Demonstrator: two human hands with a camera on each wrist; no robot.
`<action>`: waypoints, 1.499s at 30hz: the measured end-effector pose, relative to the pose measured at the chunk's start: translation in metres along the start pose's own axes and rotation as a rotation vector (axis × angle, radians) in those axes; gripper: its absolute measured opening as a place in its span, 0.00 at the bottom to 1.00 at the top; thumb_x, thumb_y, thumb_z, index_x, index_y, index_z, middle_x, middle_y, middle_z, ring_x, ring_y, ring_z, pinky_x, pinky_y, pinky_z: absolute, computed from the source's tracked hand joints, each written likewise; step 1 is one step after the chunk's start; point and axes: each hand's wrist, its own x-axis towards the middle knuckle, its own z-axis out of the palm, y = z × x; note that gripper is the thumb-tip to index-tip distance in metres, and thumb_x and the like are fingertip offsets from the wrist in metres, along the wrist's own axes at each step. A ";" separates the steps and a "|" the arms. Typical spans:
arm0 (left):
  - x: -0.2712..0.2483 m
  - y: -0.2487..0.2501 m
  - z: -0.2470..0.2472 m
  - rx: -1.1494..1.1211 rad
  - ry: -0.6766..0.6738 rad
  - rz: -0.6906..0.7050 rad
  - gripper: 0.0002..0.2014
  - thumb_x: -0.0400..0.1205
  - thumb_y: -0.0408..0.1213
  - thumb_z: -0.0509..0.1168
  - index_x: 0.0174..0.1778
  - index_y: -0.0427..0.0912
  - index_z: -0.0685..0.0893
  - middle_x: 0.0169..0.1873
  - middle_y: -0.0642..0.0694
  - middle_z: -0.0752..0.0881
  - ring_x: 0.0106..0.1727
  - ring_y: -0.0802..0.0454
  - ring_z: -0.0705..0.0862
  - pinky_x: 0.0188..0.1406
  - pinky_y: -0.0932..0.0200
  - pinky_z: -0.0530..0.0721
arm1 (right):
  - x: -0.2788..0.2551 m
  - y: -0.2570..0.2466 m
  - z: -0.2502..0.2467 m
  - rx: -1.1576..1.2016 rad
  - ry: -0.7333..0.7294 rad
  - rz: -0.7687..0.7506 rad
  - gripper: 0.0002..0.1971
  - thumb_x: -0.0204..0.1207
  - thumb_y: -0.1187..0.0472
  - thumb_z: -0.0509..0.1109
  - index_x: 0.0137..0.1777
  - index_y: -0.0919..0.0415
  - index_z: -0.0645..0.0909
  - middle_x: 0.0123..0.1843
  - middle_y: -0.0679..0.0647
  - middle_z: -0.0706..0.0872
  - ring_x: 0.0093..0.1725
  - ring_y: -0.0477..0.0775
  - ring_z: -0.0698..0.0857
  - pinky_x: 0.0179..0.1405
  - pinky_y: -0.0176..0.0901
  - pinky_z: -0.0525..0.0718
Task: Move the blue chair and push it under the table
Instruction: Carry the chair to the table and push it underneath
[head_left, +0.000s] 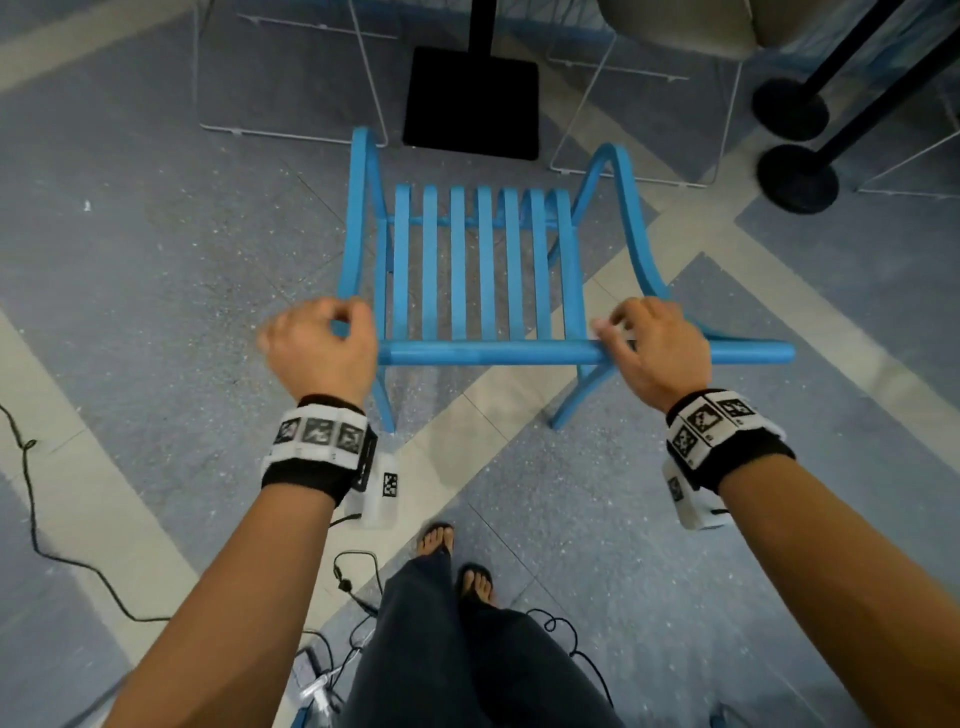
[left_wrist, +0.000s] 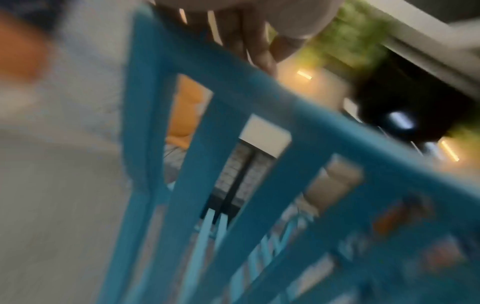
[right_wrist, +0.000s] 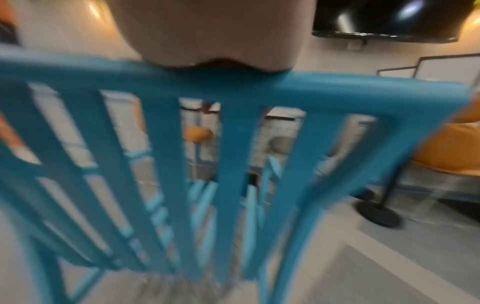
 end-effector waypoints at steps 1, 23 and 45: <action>-0.005 0.006 0.005 0.128 -0.068 0.116 0.15 0.74 0.40 0.60 0.29 0.36 0.88 0.22 0.36 0.86 0.26 0.41 0.80 0.42 0.52 0.79 | 0.000 0.009 0.000 -0.051 0.042 0.094 0.29 0.73 0.36 0.46 0.37 0.60 0.77 0.34 0.53 0.76 0.36 0.58 0.78 0.33 0.44 0.69; 0.135 0.041 0.083 0.363 -0.170 0.247 0.18 0.69 0.42 0.54 0.23 0.36 0.84 0.17 0.39 0.75 0.24 0.45 0.68 0.31 0.56 0.65 | 0.156 0.022 0.019 -0.066 0.155 0.255 0.20 0.61 0.50 0.42 0.24 0.62 0.70 0.21 0.58 0.74 0.22 0.61 0.72 0.27 0.43 0.64; 0.389 0.089 0.206 0.393 -0.217 0.254 0.18 0.71 0.43 0.55 0.27 0.34 0.84 0.23 0.31 0.82 0.27 0.42 0.69 0.31 0.54 0.66 | 0.432 0.027 0.031 -0.104 0.084 0.296 0.18 0.67 0.55 0.50 0.31 0.65 0.76 0.26 0.59 0.75 0.26 0.61 0.72 0.29 0.45 0.65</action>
